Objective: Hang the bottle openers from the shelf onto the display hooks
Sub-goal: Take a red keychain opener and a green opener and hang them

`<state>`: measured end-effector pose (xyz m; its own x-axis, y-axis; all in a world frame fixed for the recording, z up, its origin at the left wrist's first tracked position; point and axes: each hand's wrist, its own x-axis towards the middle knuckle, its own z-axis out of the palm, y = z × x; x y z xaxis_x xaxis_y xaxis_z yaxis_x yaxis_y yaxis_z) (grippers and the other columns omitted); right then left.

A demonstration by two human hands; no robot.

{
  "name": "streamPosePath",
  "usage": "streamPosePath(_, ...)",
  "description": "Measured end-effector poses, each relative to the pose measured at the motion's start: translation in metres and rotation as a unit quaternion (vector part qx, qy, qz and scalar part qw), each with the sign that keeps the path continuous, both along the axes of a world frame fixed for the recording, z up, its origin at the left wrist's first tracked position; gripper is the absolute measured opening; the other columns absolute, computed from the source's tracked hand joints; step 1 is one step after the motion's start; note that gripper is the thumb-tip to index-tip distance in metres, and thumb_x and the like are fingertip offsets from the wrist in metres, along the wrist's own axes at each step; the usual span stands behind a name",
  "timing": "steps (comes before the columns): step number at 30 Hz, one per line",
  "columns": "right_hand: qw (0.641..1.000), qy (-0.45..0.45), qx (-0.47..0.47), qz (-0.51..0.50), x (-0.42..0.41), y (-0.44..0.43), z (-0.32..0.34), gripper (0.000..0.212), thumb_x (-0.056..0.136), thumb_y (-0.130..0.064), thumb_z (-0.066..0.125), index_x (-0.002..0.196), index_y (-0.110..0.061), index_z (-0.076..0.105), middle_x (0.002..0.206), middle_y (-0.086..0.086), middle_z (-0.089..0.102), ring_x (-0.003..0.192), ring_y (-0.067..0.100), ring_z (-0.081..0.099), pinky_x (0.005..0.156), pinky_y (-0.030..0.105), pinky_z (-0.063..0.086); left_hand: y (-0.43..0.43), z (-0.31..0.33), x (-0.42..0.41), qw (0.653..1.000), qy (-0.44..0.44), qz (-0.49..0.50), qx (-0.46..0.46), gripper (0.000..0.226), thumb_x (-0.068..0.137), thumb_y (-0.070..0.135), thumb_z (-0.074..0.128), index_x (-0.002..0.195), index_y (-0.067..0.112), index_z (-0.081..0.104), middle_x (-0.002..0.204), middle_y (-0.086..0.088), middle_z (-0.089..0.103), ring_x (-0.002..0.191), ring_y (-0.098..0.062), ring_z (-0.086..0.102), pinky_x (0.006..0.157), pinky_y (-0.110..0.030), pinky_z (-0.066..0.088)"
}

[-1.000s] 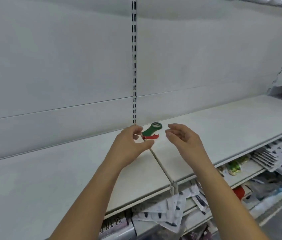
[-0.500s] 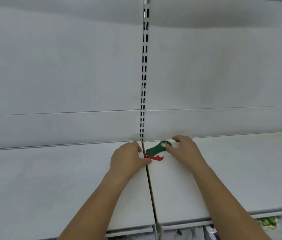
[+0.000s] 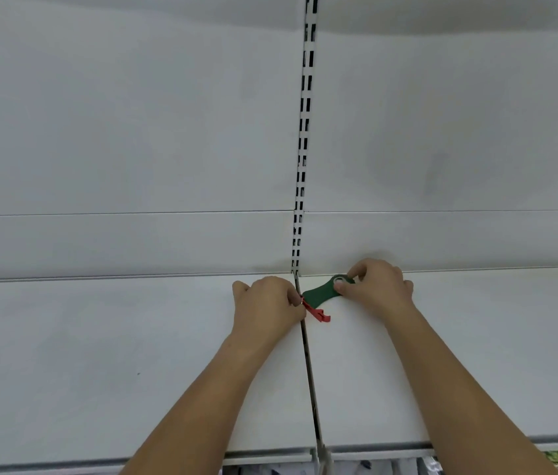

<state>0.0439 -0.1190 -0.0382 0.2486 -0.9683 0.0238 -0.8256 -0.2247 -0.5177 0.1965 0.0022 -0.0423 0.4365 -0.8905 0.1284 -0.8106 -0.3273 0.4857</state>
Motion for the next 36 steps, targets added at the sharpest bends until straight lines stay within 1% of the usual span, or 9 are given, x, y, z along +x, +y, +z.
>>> streamPosePath(2,1.0,-0.021,0.01,-0.004,0.001,0.001,0.0,0.016,0.081,-0.045,0.073,0.087,-0.033,0.064,0.094,-0.012,0.061,0.113,0.022,0.054,0.085,0.035,0.029,0.0,0.001,-0.002,1.0,0.013,-0.001,-0.007,0.012,0.082,0.029,0.062,0.083,0.025,0.073,0.066,0.019,0.055,0.079,-0.005,0.056,0.09,-0.033,0.026)
streamPosePath(5,1.0,0.009,0.005,-0.008,0.001,0.002,-0.002,0.035,0.083,-0.051,0.068,0.11,-0.029,0.063,0.114,-0.003,0.059,0.121,0.024,0.047,0.093,0.038,0.03,0.0,0.004,-0.001,0.999,0.028,0.004,-0.037,0.008,0.083,0.033,0.064,0.08,0.028,0.067,0.073,0.015,0.063,0.079,-0.004,0.058,0.089,-0.032,0.027)
streamPosePath(8,0.998,0.062,0.006,-0.007,0.001,0.001,-0.002,0.047,0.084,-0.057,0.062,0.12,-0.026,0.063,0.126,0.004,0.054,0.125,0.027,0.042,0.098,0.04,0.03,0.002,0.006,0.002,0.993,0.079,0.004,-0.085,0.007,0.084,0.035,0.067,0.081,0.028,0.066,0.082,0.013,0.068,0.083,-0.006,0.063,0.087,-0.033,0.047)
streamPosePath(11,0.999,0.048,0.004,-0.005,0.002,0.002,0.001,0.035,0.084,-0.053,0.063,0.107,-0.027,0.069,0.12,0.002,0.058,0.122,0.026,0.043,0.093,0.039,0.029,0.008,0.01,0.005,0.981,0.135,-0.001,-0.139,0.007,0.085,0.032,0.068,0.079,0.03,0.065,0.084,0.016,0.07,0.085,-0.002,0.066,0.079,-0.031,0.056)
streamPosePath(16,0.999,-0.002,0.04,0.0,0.002,0.004,0.003,0.03,0.076,-0.055,0.073,0.097,-0.034,0.067,0.106,-0.006,0.06,0.12,0.022,0.045,0.089,0.036,0.027,0.017,0.023,0.008,0.952,0.214,-0.002,-0.219,0.011,0.089,0.02,0.068,0.079,0.026,0.069,0.08,0.017,0.072,0.079,0.005,0.066,0.068,-0.009,0.046)
streamPosePath(20,0.993,-0.097,0.071,0.018,0.002,0.003,0.006,0.035,0.073,-0.043,0.083,0.096,-0.03,0.06,0.096,-0.013,0.065,0.099,0.016,0.06,0.091,0.037,0.036,0.022,0.029,0.013,0.938,0.245,0.009,-0.244,0.009,0.09,0.021,0.071,0.083,0.025,0.073,0.081,0.014,0.075,0.077,0.002,0.069,0.07,-0.007,0.048)
streamPosePath(24,0.945,-0.296,0.116,0.074,0.002,0.013,0.011,0.033,0.076,-0.015,0.085,0.1,-0.017,0.062,0.088,0.005,0.074,0.077,0.02,0.067,0.066,0.029,0.051,0.031,0.034,0.019,0.922,0.285,0.023,-0.26,0.004,0.091,0.022,0.073,0.089,0.022,0.076,0.085,0.009,0.077,0.085,-0.006,0.074,0.079,-0.021,0.054)
streamPosePath(28,0.897,-0.398,0.126,0.146,0.006,0.026,0.029,0.028,0.08,0.001,0.08,0.103,-0.011,0.07,0.081,0.007,0.077,0.076,0.023,0.073,0.071,0.033,0.062,0.048,0.041,0.02,0.903,0.321,0.047,-0.282,0.005,0.091,0.018,0.072,0.091,0.018,0.077,0.083,0.005,0.079,0.078,-0.007,0.075,0.073,-0.022,0.052)
streamPosePath(36,0.848,-0.409,0.176,0.288,0.055,0.079,0.059,0.019,0.08,0.0,0.079,0.098,-0.005,0.076,0.083,0.005,0.079,0.073,0.018,0.075,0.066,0.028,0.063,0.119,0.053,0.035,0.868,0.329,0.146,-0.341,0.003,0.089,0.017,0.074,0.089,0.017,0.078,0.082,0.0,0.079,0.078,-0.019,0.077,0.069,-0.031,0.055)
